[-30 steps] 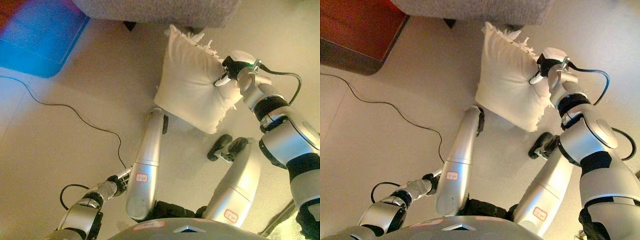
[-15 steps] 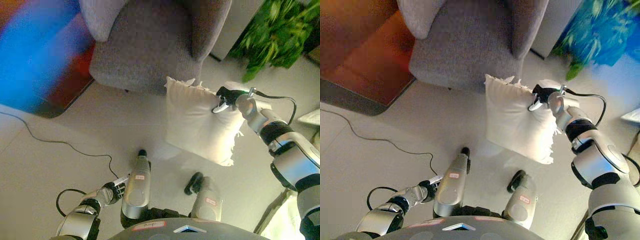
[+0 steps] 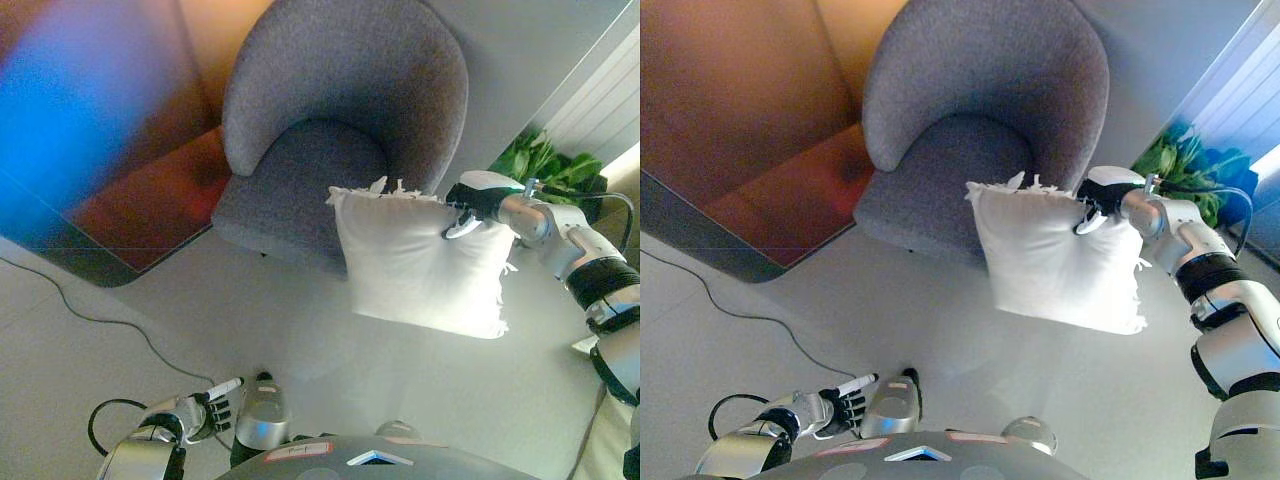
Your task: Pick up the pillow and put it on the sofa.
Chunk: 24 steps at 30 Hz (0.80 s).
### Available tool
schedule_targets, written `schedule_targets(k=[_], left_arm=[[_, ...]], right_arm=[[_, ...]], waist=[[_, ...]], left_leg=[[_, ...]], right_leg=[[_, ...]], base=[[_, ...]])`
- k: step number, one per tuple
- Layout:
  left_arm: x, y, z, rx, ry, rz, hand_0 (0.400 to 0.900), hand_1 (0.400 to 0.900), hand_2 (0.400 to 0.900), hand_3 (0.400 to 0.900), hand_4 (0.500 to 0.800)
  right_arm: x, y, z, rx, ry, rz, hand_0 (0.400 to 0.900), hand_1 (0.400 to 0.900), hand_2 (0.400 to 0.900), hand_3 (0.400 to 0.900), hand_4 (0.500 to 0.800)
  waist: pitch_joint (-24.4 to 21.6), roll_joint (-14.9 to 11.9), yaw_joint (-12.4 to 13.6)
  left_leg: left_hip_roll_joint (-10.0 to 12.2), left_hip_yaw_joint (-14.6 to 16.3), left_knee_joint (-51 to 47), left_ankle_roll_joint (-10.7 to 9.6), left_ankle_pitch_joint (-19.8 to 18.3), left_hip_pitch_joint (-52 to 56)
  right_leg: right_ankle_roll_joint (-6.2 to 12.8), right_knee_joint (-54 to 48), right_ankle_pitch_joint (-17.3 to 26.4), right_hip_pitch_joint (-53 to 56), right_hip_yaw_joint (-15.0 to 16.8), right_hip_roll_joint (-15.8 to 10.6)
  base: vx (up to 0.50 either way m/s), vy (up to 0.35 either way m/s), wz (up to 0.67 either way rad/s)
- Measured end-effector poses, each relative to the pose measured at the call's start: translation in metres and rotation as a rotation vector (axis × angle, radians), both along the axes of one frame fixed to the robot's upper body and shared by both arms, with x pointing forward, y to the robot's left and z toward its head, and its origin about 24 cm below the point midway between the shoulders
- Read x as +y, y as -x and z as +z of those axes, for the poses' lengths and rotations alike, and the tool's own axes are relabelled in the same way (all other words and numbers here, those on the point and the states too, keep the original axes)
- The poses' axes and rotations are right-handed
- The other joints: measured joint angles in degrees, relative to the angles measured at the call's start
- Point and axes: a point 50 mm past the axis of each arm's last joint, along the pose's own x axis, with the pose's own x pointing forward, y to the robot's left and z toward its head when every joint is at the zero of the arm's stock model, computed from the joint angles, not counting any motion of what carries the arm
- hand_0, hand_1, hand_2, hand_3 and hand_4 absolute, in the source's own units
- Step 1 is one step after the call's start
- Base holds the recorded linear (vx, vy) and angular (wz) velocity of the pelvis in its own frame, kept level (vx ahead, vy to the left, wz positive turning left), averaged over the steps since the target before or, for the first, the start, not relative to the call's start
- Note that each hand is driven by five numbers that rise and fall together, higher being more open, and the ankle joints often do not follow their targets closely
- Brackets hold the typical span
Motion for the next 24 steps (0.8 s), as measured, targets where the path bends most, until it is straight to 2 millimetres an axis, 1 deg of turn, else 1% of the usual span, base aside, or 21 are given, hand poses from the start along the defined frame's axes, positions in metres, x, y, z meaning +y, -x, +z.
schedule_targets(k=[2, 4, 7, 8, 9, 10, 11, 12, 13, 15, 16, 17, 18, 19, 20, 21, 22, 23, 24], left_arm=[[0.001, 0.003, -0.001, 0.008, 0.005, 0.012, 0.9, 0.9, 0.9, 0.9, 0.8], [0.003, 0.011, -0.002, 0.026, 0.011, 0.019, 0.9, 0.9, 0.9, 0.9, 0.8], [0.006, 0.019, -0.003, 0.054, 0.003, -0.001, 0.9, 0.9, 0.9, 0.9, 0.8], [0.007, 0.021, -0.003, 0.059, 0.0, -0.004, 0.9, 0.9, 0.9, 0.9, 0.8], [0.008, 0.021, -0.003, 0.066, -0.005, -0.009, 0.9, 0.9, 0.9, 0.9, 0.8], [0.01, 0.022, -0.002, 0.071, -0.019, -0.027, 0.9, 0.9, 0.9, 0.9, 0.8], [0.012, 0.023, -0.002, 0.077, -0.03, -0.037, 0.9, 0.9, 0.9, 0.9, 0.8], [0.014, 0.023, -0.002, 0.08, -0.038, -0.047, 0.9, 0.9, 0.9, 0.9, 0.8], [0.017, 0.024, -0.001, 0.081, -0.05, -0.05, 0.9, 0.9, 0.9, 0.9, 0.8], [0.022, 0.025, 0.001, 0.08, -0.072, -0.057, 0.9, 0.9, 0.9, 0.9, 0.8], [0.026, 0.027, 0.002, 0.084, -0.083, -0.054, 0.9, 0.9, 0.9, 0.9, 0.8], [0.034, 0.03, 0.004, 0.087, -0.103, -0.043, 0.9, 0.9, 0.9, 0.9, 0.8], [0.043, 0.033, 0.007, 0.087, -0.123, -0.033, 0.9, 0.9, 0.9, 0.9, 0.8], [0.047, 0.032, 0.009, 0.078, -0.155, -0.037, 0.9, 0.9, 0.9, 0.9, 0.8], [0.038, 0.037, 0.004, 0.101, -0.134, -0.056, 0.9, 0.9, 0.9, 0.9, 0.8], [0.034, 0.042, 0.002, 0.117, -0.125, -0.057, 0.9, 0.9, 0.9, 0.9, 0.8], [0.026, 0.044, -0.002, 0.125, -0.097, -0.045, 0.9, 0.9, 0.9, 0.9, 0.8], [0.027, 0.043, -0.001, 0.116, -0.094, -0.026, 0.9, 0.9, 0.9, 0.9, 0.8], [0.03, 0.039, 0.001, 0.101, -0.112, -0.034, 0.9, 0.9, 0.9, 0.9, 0.8]], right_arm=[[0.001, -0.003, 0.005, 0.003, 0.004, 0.012, 0.4, 0.4, 0.4, 0.4, 0.5], [0.007, -0.007, 0.012, 0.016, 0.02, 0.042, 0.4, 0.4, 0.4, 0.4, 0.5], [0.01, -0.01, 0.021, 0.013, 0.019, 0.061, 0.4, 0.4, 0.4, 0.4, 0.5], [0.009, -0.012, 0.024, 0.012, 0.014, 0.057, 0.4, 0.4, 0.4, 0.4, 0.5], [0.008, -0.013, 0.028, 0.005, 0.008, 0.052, 0.4, 0.4, 0.4, 0.4, 0.5], [0.008, -0.014, 0.032, -0.004, 0.007, 0.054, 0.4, 0.4, 0.4, 0.4, 0.5], [0.01, -0.017, 0.038, -0.019, 0.007, 0.06, 0.4, 0.4, 0.4, 0.4, 0.5], [0.013, -0.019, 0.045, -0.039, 0.004, 0.073, 0.4, 0.4, 0.4, 0.4, 0.5], [0.016, -0.021, 0.051, -0.056, -0.011, 0.085, 0.4, 0.4, 0.4, 0.4, 0.5], [0.019, -0.022, 0.057, -0.074, -0.026, 0.102, 0.4, 0.4, 0.4, 0.4, 0.5], [0.02, -0.023, 0.058, -0.075, -0.031, 0.104, 0.4, 0.4, 0.4, 0.4, 0.5], [0.02, -0.023, 0.058, -0.072, -0.034, 0.104, 0.4, 0.4, 0.4, 0.4, 0.5], [0.02, -0.023, 0.056, -0.063, -0.041, 0.102, 0.4, 0.4, 0.4, 0.4, 0.5], [0.02, -0.022, 0.05, -0.052, -0.054, 0.087, 0.4, 0.4, 0.4, 0.4, 0.5], [0.02, -0.021, 0.045, -0.036, -0.052, 0.071, 0.4, 0.4, 0.4, 0.4, 0.5], [0.019, -0.021, 0.044, -0.027, -0.048, 0.067, 0.4, 0.4, 0.4, 0.4, 0.5], [0.017, -0.02, 0.044, -0.024, -0.046, 0.061, 0.4, 0.4, 0.4, 0.4, 0.5], [0.012, -0.019, 0.047, -0.022, -0.048, 0.048, 0.4, 0.4, 0.4, 0.4, 0.5], [0.005, -0.018, 0.05, -0.02, -0.047, 0.024, 0.4, 0.4, 0.4, 0.4, 0.5]], waist=[[-0.53, -0.56, 0.4], [-1.22, -1.18, 0.52], [-2.3, -1.74, 0.48], [-2.34, -1.76, 0.48], [-2.38, -1.52, 0.33], [-2.5, -1.67, 0.51], [-2.51, -1.7, 0.38], [-2.46, -1.52, 0.48], [-2.44, -1.44, 0.22], [-2.49, -1.53, 0.05], [-2.67, -1.71, -0.14], [-3.05, -2.8, -0.44], [-3.32, -4.94, -1.07], [-3.99, -4.62, -1.69], [-4.91, -2.73, -1.26], [-5.31, -1.94, -1.01], [-5.32, -1.9, -0.97], [-5.31, -1.84, -1.1], [-4.97, -1.58, -1.18]], left_leg=[[-0.22, -0.18, -1.15, 0.06, 0.04, 1.06], [-0.63, -0.4, -2.03, 0.11, 0.06, 1.81], [-0.67, -2.13, -3.4, 0.62, 0.38, 1.86], [-0.56, -2.95, -3.97, 0.89, 0.56, 2.12], [-0.19, -5.04, -4.78, 1.15, 0.69, 2.31], [-0.09, -5.96, -5.13, 1.17, 0.7, 2.43], [-0.09, -6.94, -5.28, 1.24, 0.66, 2.33], [0.05, -8.64, -6.08, 1.22, 0.64, 2.57], [0.5, -9.64, -6.75, 0.76, 0.93, 2.65], [1.72, -11.74, -8.76, -0.2, 1.47, 3.58], [2.38, -12.89, -9.61, -1.96, 2.09, 3.83], [2.5, -13.97, -10.2, -3.74, 2.35, 3.64], [2.61, -15.62, -10.71, -5.26, 2.6, 3.44], [4.87, -16.06, -11.4, -6.8, 3.01, 3.59], [8.18, -16.06, -12.06, -8.16, 3.01, 3.94], [10.06, -15.13, -10.43, -8.51, 3.22, 2.87], [10.44, -14.1, -9.28, -8.35, 3.37, 1.52], [10.76, -13.65, -8.37, -8.33, 3.4, 0.06], [11.16, -14.12, -8.27, -8.56, 3.83, -0.57]], right_leg=[[-0.06, 0.58, 0.91, 0.15, 0.05, -0.27], [-0.09, 1.3, 2.22, 0.12, -0.06, -0.1], [-0.75, 2.03, 5.07, 0.15, 0.99, 0.47], [-0.5, 3.35, 6.37, -0.33, 2.26, 0.67], [0.76, 5.66, 6.29, -1.8, 4.82, 0.53], [1.92, 3.38, 5.13, -2.19, 6.55, 1.01], [1.95, -0.62, 5.13, -2.2, 6.91, 1.06], [2.13, -4.81, 5.26, -2.42, 7.23, 1.22], [2.13, -10.33, 5.28, -2.88, 8.09, 1.82], [2.67, -18.34, 6.13, -4.72, 8.73, 3.01], [2.84, -21.33, 7.59, -5.38, 8.82, 3.52], [1.71, -21.12, 8.8, -6.74, 9.04, 4.27], [0.52, -20.19, 9.59, -7.25, 10.03, 4.71], [-0.7, -18.34, 8.95, -6.77, 9.8, 6.43], [0.38, -15.39, 5.88, -7.37, 9.76, 8.85], [-0.87, -14.91, 5.36, -7.42, 9.46, 10.81], [-1.45, -14.91, 5.08, -7.49, 9.23, 11.85], [-1.78, -14.98, 4.56, -7.44, 9.15, 12.46], [-1.7, -14.21, 3.38, -7.31, 9.76, 12.81]], base=[[0.18, 0.139, 0.1], [0.18, 0.117, 0.2], [0.19, -0.013, 0.47], [0.21, -0.127, 0.52], [0.22, -0.216, 0.48], [0.22, -0.26, 0.42], [0.26, -0.324, 0.44], [0.25, -0.325, 0.42], [0.27, -0.35, 0.41], [0.26, -0.392, 0.37], [0.25, -0.443, 0.38], [0.26, -0.497, 0.43], [0.25, -0.579, 0.56], [0.2, -0.507, 0.63], [0.24, -0.474, 0.81], [0.24, -0.365, 0.69], [0.26, -0.309, 0.59], [0.18, -0.168, 0.23], [0.18, -0.092, 0.07]])
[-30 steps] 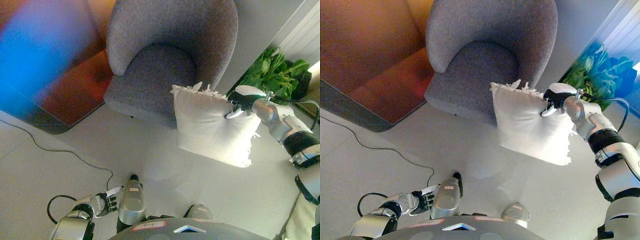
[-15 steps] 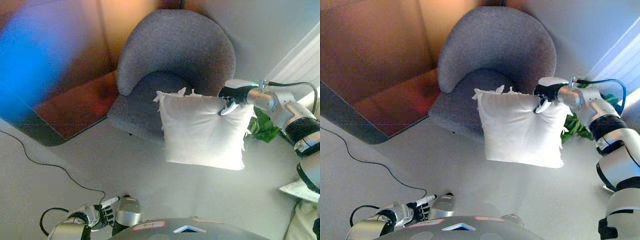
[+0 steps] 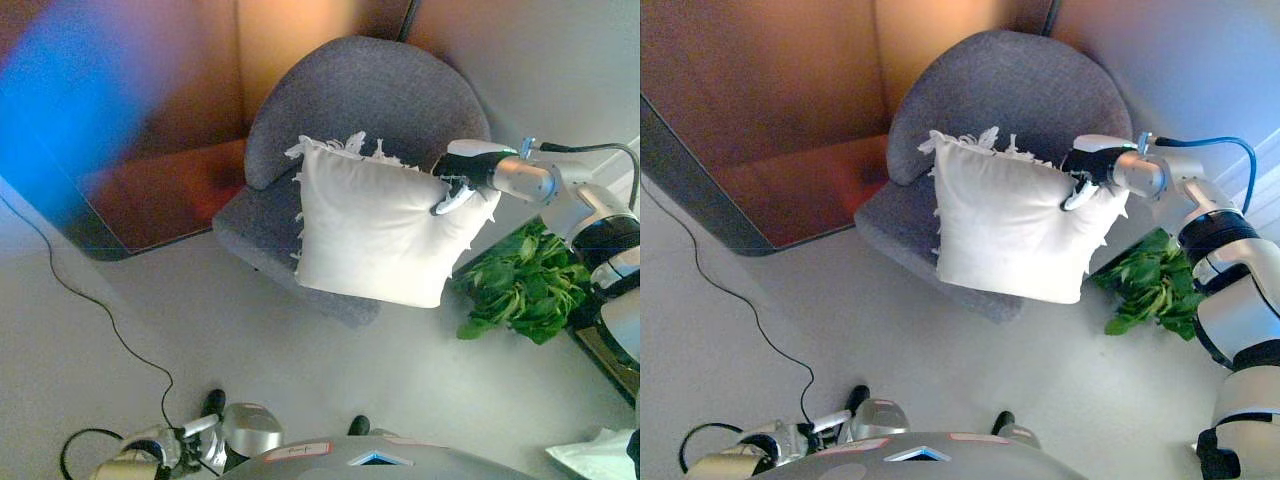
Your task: Pick up the pillow and put it on the sofa.
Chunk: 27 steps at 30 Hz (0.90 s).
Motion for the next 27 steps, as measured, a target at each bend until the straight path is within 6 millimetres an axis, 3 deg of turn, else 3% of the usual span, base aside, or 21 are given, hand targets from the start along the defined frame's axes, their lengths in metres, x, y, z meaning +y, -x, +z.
schedule_targets(k=[7, 12, 15, 17, 20, 26, 27], left_arm=[[0.004, 0.008, 0.0, 0.016, -0.02, 0.036, 0.9, 0.9, 0.9, 0.9, 0.8], [0.002, 0.001, 0.0, -0.008, -0.02, 0.021, 0.9, 0.9, 0.9, 0.9, 0.8], [0.002, -0.004, 0.001, -0.018, -0.02, 0.012, 0.9, 0.9, 0.9, 0.9, 0.8], [-0.001, -0.014, 0.001, -0.057, -0.006, -0.001, 0.9, 0.9, 0.9, 0.9, 0.8], [-0.005, -0.034, 0.004, -0.139, 0.015, 0.011, 0.9, 0.9, 0.9, 0.9, 0.8], [-0.007, -0.028, 0.001, -0.179, 0.043, 0.03, 0.9, 0.9, 0.9, 0.9, 0.8], [-0.008, -0.027, 0.001, -0.186, 0.054, 0.032, 0.9, 0.9, 0.9, 0.9, 0.8]], right_arm=[[0.005, -0.004, -0.002, 0.025, -0.013, -0.023, 0.4, 0.4, 0.4, 0.4, 0.5], [-0.002, -0.005, -0.008, 0.067, -0.021, -0.079, 0.4, 0.4, 0.4, 0.4, 0.5], [-0.003, -0.009, -0.004, 0.058, -0.033, -0.111, 0.4, 0.4, 0.4, 0.4, 0.5], [-0.008, -0.015, 0.011, 0.008, -0.03, -0.167, 0.4, 0.4, 0.4, 0.4, 0.5], [-0.019, -0.02, 0.038, -0.096, -0.006, -0.258, 0.4, 0.4, 0.4, 0.4, 0.5], [-0.028, -0.022, 0.076, -0.216, -0.002, -0.318, 0.4, 0.4, 0.4, 0.4, 0.5], [-0.03, -0.021, 0.078, -0.225, -0.001, -0.328, 0.771, 0.771, 0.771, 0.771, 0.722]], waist=[[2.3, -0.41, 0.69], [4.54, 2.11, 2.12], [5.37, 3.51, 3.16], [6.57, 5.28, 3.66], [8.88, 7.24, 4.62], [12.09, 8.77, 4.79], [12.1, 8.76, 4.83]], left_leg=[[-0.13, 1.04, -2.88, -1.59, 0.94, 4.34], [-0.34, -1.45, -4.08, -1.22, 1.45, 3.37], [-0.69, -2.95, -4.31, -0.79, 3.05, 0.27], [-1.24, -5.02, -4.08, -1.83, 4.87, -5.1], [-1.61, -7.26, -4.55, -1.36, 7.33, -10.72], [-1.36, -7.93, -5.21, -0.3, 8.46, -12.47], [-1.03, -7.19, -5.86, -0.04, 8.65, -12.61]], right_leg=[[0.89, 0.13, -1.47, 3.79, 0.33, -0.22], [0.77, 6.77, -5.0, 1.53, -0.36, -1.51], [0.07, 14.4, -8.06, -5.07, -0.21, -2.99], [-0.95, 20.69, -9.59, -12.02, -0.27, -3.97], [-2.04, 27.11, -11.31, -19.32, -0.42, -5.37], [-2.36, 32.26, -15.31, -21.5, -1.36, -6.6], [-2.61, 32.89, -15.6, -22.09, -1.54, -6.79]], base=[[0.15, -0.071, 0.17], [0.01, -0.023, 0.35], [-0.32, -0.022, 0.33], [-0.38, -0.069, 0.36], [-0.19, -0.054, 0.31], [-0.06, 0.002, 0.14], [-0.02, 0.024, -0.04]])
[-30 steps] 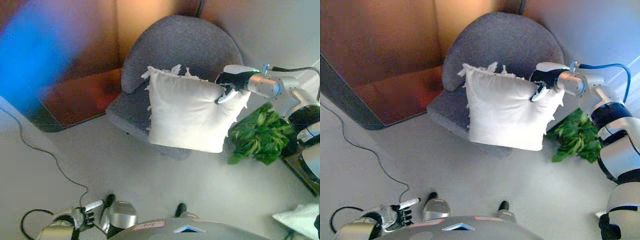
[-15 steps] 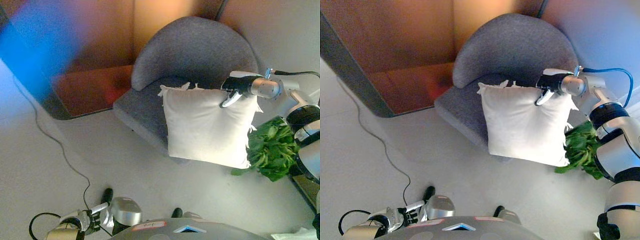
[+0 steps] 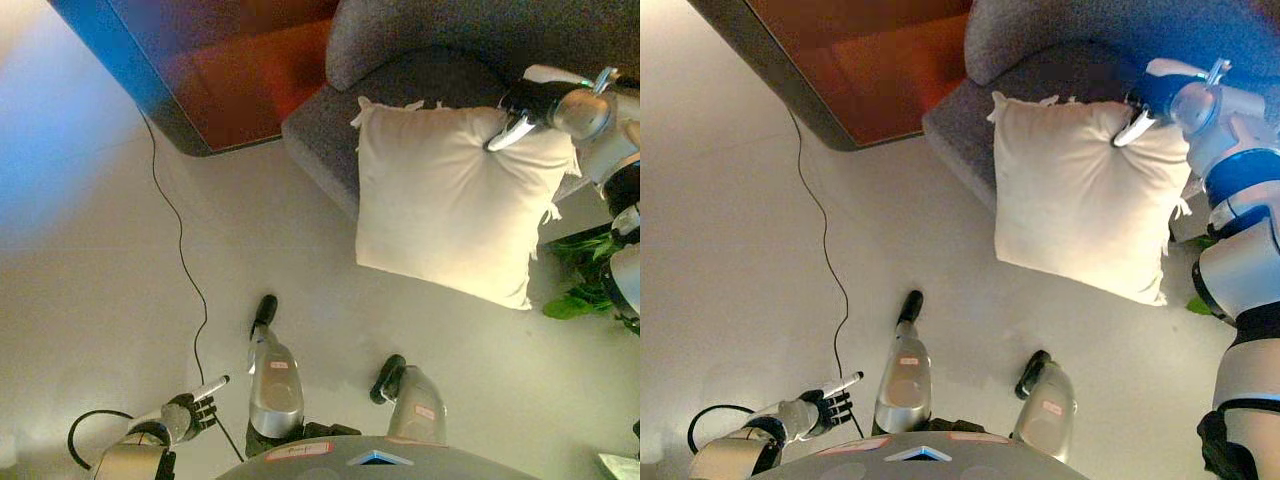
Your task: Pick up the pillow and put it on the sofa.
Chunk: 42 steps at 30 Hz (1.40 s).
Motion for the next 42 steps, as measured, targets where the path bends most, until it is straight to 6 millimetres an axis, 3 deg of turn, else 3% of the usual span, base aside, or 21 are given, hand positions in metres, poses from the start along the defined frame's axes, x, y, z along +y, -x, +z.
schedule_targets(k=[1, 20, 29, 32, 34, 36, 39, 42], left_arm=[[-0.001, 0.0, 0.0, -0.009, 0.012, 0.001, 0.9, 0.9, 0.9, 0.9, 0.8], [-0.003, 0.01, -0.003, -0.058, 0.069, -0.006, 0.9, 0.9, 0.9, 0.9, 0.8], [-0.001, 0.045, -0.008, 0.033, 0.083, -0.014, 0.9, 0.9, 0.9, 0.9, 0.8], [-0.001, 0.048, -0.008, 0.057, 0.092, -0.037, 0.9, 0.9, 0.9, 0.9, 0.8], [-0.001, 0.048, -0.008, 0.06, 0.094, -0.036, 0.9, 0.9, 0.9, 0.9, 0.8], [-0.001, 0.05, -0.008, 0.067, 0.101, -0.035, 0.9, 0.9, 0.9, 0.9, 0.8], [-0.001, 0.051, -0.008, 0.076, 0.108, -0.033, 0.9, 0.9, 0.9, 0.9, 0.8], [0.0, 0.047, -0.007, 0.071, 0.113, -0.041, 0.9, 0.9, 0.9, 0.9, 0.8]], right_arm=[[-0.002, 0.0, 0.002, -0.01, 0.0, -0.016, 0.9, 0.9, 0.9, 0.9, 0.8], [-0.047, 0.019, 0.021, -0.115, 0.035, -0.281, 0.9, 0.9, 0.9, 0.9, 0.8], [-0.06, 0.027, 0.027, -0.118, 0.032, -0.308, 0.9, 0.9, 0.9, 0.9, 0.8], [-0.066, 0.031, 0.025, -0.139, -0.082, -0.323, 0.9, 0.9, 0.9, 0.9, 0.8], [-0.07, 0.034, 0.012, -0.158, -0.217, -0.312, 0.9, 0.9, 0.9, 0.9, 0.8], [-0.073, 0.038, -0.016, -0.142, -0.337, -0.302, 0.9, 0.9, 0.9, 0.9, 0.8], [-0.076, 0.052, -0.076, -0.066, -0.475, -0.307, 0.9, 0.9, 0.9, 0.9, 0.8], [-0.083, 0.087, -0.153, 0.047, -0.59, -0.379, 0.9, 0.9, 0.9, 0.9, 0.8]], waist=[[0.0, 0.0, 0.0], [-0.09, 0.24, -0.44], [-6.39, -0.37, -1.65], [-8.49, -1.08, -2.17], [-9.73, -1.53, -3.38], [-10.97, -1.83, -4.66], [-13.26, -1.75, -5.87], [-14.59, -1.09, -7.26]], left_leg=[[0.22, 0.9, -0.65, 0.12, 0.0, -0.02], [1.04, 4.66, -2.34, 0.11, 2.16, 5.75], [1.36, 9.07, -4.21, 0.24, 2.33, 11.13], [1.32, 11.75, -4.48, 0.19, 2.3, 12.58], [1.14, 13.31, -4.49, 0.14, 2.3, 13.48], [0.92, 14.69, -4.5, -0.19, 1.48, 15.02], [0.44, 17.18, -4.51, -0.92, -0.02, 16.96], [-0.05, 18.49, -4.55, -0.59, -0.68, 18.19]], right_leg=[[-0.17, 0.46, -0.13, -0.49, -0.11, -0.3], [0.23, -1.0, 0.07, 3.8, -0.14, -0.35], [2.21, -8.57, 2.09, 10.36, 0.03, 0.87], [2.7, -11.98, 3.73, 11.86, 1.08, 1.52], [3.11, -14.85, 5.1, 13.56, 1.18, 1.79], [3.55, -17.8, 6.58, 14.83, 2.06, 1.99], [4.23, -22.57, 9.16, 16.91, 3.9, 2.21], [4.91, -28.33, 12.51, 19.88, 4.5, 2.74]], base=[[0.0, 0.031, -0.08], [0.03, 0.039, -0.07], [0.07, 0.073, -0.25], [0.0, 0.076, -0.28], [-0.04, 0.113, -0.4], [-0.05, 0.135, -0.44], [-0.08, 0.087, -0.29], [-0.08, 0.066, -0.19]])
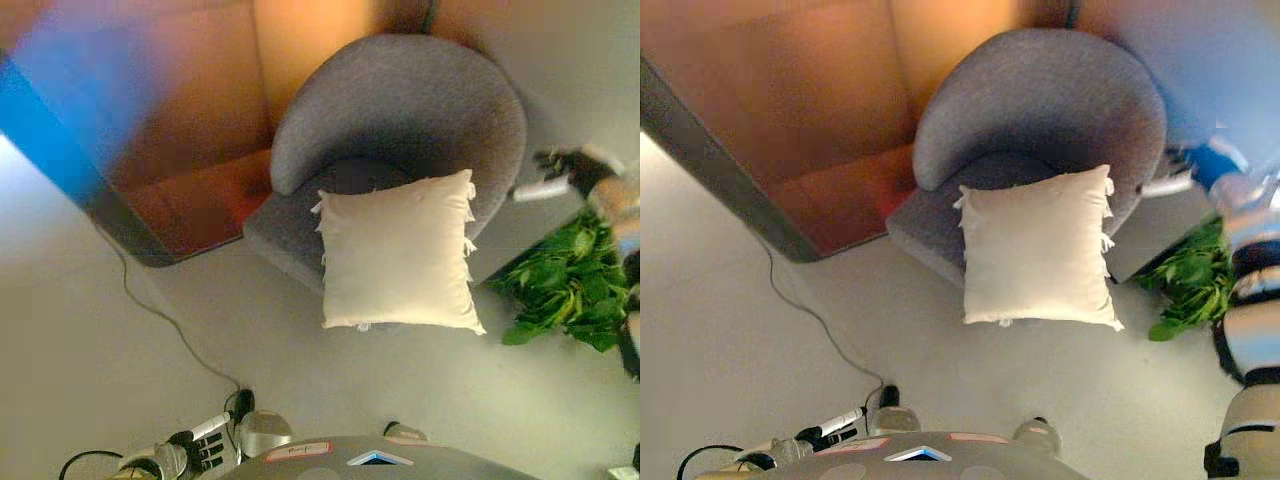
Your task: Pick up the pillow and put it on the sofa.
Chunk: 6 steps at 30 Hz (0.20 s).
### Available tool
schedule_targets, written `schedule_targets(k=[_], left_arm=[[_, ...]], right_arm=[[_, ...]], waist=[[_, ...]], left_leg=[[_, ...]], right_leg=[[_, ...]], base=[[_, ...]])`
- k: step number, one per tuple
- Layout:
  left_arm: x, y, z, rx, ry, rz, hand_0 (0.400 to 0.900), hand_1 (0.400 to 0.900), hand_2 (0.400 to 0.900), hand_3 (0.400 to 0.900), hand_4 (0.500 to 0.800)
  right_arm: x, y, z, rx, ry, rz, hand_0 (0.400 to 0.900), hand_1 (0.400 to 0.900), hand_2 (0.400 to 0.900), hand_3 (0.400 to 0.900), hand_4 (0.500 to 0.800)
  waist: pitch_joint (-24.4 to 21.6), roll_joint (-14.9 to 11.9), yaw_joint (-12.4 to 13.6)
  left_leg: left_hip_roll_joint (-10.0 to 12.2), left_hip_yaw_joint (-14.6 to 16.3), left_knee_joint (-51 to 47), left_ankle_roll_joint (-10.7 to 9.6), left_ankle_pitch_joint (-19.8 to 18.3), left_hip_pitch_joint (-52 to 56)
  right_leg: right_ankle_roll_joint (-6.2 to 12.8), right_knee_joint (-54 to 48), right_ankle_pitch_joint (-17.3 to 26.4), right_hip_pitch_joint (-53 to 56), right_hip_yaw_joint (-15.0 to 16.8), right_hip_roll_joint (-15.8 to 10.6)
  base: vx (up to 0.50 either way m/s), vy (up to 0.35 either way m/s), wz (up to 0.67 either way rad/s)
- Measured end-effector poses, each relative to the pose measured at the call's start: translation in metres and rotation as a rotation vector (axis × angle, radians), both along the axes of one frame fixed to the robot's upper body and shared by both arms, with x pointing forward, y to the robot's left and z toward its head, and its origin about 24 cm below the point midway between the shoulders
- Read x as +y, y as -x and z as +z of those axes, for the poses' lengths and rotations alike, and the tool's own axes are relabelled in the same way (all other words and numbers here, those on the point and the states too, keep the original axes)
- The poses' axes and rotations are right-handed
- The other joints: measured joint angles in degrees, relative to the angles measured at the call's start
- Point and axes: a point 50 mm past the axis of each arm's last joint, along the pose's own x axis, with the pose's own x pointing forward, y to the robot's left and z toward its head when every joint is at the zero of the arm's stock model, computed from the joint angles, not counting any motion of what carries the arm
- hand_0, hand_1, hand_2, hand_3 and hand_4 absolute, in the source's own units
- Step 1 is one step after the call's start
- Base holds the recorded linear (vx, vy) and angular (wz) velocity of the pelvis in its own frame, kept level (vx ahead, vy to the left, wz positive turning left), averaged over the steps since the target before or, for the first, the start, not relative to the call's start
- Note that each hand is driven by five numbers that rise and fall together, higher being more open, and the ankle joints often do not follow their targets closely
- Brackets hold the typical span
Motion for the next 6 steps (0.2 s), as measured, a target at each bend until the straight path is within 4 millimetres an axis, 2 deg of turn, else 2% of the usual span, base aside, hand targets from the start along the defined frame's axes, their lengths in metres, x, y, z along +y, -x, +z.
schedule_targets(k=[3, 6], left_arm=[[0.0, -0.004, 0.0, -0.001, -0.004, -0.019, 0.9, 0.9, 0.9, 0.9, 0.8], [-0.001, -0.01, 0.001, -0.013, -0.007, -0.033, 0.9, 0.9, 0.9, 0.9, 0.8]], right_arm=[[-0.001, 0.038, -0.058, 0.134, -0.062, -0.041, 0.9, 0.9, 0.9, 0.9, 0.8], [0.007, 0.071, -0.102, 0.246, -0.109, -0.068, 0.9, 0.9, 0.9, 0.9, 0.8]], waist=[[-0.85, 1.45, -2.7], [-1.28, 2.11, -4.11]], left_leg=[[-0.52, 0.12, -0.02, 0.06, -0.07, 0.21], [-0.74, 1.05, -0.04, -0.13, -0.5, 0.97]], right_leg=[[0.38, -4.55, 2.94, 1.73, 0.29, 0.2], [0.55, -7.5, 4.85, 2.54, 1.68, 0.34]], base=[[-0.08, 0.036, -0.15], [-0.05, 0.017, -0.11]])
